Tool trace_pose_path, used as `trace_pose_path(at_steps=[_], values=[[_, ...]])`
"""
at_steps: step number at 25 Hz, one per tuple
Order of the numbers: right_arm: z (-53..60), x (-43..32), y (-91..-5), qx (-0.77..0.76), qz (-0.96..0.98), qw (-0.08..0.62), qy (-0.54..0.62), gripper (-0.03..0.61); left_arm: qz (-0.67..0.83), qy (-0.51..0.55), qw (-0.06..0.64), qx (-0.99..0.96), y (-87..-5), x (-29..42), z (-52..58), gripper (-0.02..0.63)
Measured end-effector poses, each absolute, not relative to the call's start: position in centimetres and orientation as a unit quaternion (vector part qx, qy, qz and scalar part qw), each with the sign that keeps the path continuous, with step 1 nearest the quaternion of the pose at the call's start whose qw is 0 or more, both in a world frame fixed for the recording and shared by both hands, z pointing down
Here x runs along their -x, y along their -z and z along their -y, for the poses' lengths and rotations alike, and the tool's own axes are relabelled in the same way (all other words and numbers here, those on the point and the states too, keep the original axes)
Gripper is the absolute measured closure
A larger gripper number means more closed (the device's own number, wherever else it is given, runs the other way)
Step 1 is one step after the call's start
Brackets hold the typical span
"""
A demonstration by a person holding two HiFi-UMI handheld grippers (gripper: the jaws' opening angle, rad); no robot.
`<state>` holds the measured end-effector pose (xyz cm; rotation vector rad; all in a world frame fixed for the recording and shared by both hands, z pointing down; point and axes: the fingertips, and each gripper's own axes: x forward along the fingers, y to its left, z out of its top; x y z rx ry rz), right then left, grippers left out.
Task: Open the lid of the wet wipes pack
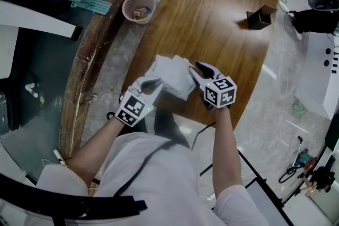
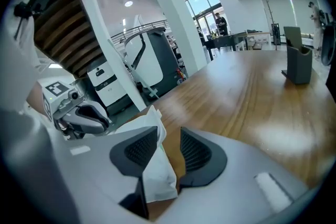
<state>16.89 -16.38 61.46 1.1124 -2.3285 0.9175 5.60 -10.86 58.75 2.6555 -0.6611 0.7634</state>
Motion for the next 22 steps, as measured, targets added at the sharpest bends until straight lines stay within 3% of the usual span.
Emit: trace_pose_path(at_steps=[22], values=[[14.6,-16.9,-59.7,-0.450,0.812,0.173,-0.329,0.439,0.230,-0.252,0.126,-0.931,-55.9,-4.5,10.6,0.577]])
